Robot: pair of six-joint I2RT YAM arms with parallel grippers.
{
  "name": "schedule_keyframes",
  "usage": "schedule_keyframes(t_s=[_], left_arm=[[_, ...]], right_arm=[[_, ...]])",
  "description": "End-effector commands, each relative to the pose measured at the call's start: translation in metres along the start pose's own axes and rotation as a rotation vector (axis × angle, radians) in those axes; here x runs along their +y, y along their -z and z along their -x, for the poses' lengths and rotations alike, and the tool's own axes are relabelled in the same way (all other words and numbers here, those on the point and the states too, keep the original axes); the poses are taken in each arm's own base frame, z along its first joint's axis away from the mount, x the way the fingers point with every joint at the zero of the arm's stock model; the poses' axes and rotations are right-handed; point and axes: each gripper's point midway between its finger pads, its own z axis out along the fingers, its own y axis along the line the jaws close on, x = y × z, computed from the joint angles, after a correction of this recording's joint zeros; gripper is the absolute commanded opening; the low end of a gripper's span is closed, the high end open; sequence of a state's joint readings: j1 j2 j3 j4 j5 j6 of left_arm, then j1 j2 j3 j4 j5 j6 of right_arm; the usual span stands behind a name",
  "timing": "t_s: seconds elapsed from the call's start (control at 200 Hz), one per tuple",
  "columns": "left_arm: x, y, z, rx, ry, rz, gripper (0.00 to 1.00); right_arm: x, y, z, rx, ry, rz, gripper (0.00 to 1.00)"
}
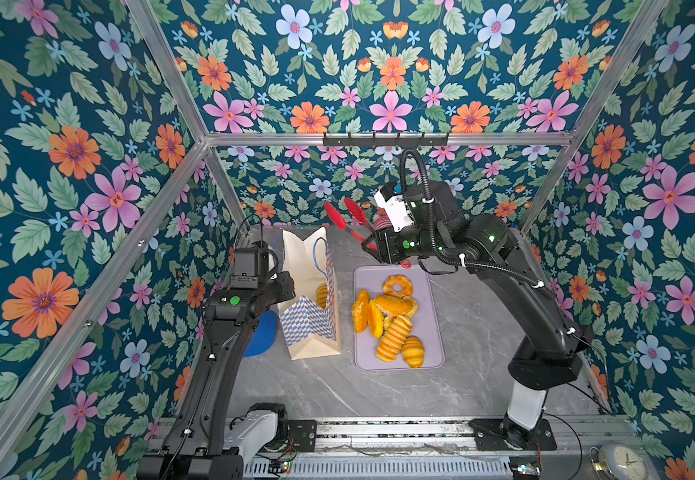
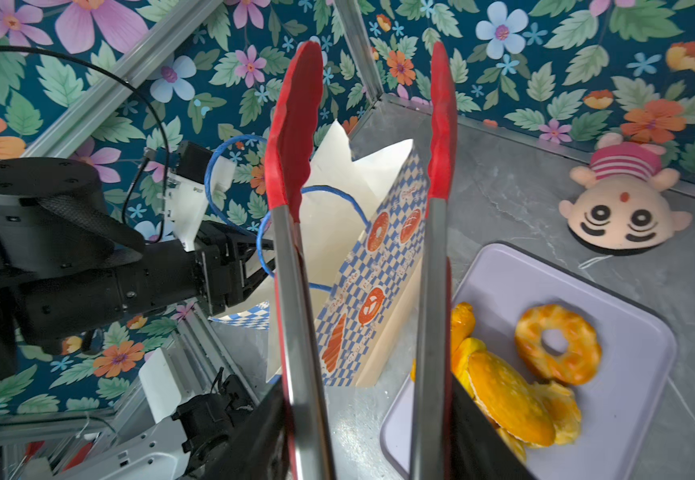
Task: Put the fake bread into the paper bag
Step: 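Open the tongs to drop the twisted bread into the bag, then swing the empty tongs back over the bread tray with the right gripper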
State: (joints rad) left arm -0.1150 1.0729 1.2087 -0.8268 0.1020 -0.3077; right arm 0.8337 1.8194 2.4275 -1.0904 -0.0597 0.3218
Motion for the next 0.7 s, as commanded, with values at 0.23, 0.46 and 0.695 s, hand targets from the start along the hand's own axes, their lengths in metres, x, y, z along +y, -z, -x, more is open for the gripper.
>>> schedule_keyframes(t_s=[0.23, 0.46, 0.695], left_arm=[[0.000, 0.003, 0.006, -0.016, -0.014, 0.005, 0.52], [0.001, 0.002, 0.004, -0.010, -0.013, 0.011, 0.52], [0.001, -0.001, 0.002, 0.002, -0.015, 0.007, 0.52]], right_arm=[[-0.066, 0.042, -0.050, -0.003, -0.150, -0.139, 0.54], [-0.105, 0.042, -0.125, 0.108, -0.331, -0.161, 0.54], [-0.120, 0.033, -0.178, 0.183, -0.466, -0.149, 0.54]])
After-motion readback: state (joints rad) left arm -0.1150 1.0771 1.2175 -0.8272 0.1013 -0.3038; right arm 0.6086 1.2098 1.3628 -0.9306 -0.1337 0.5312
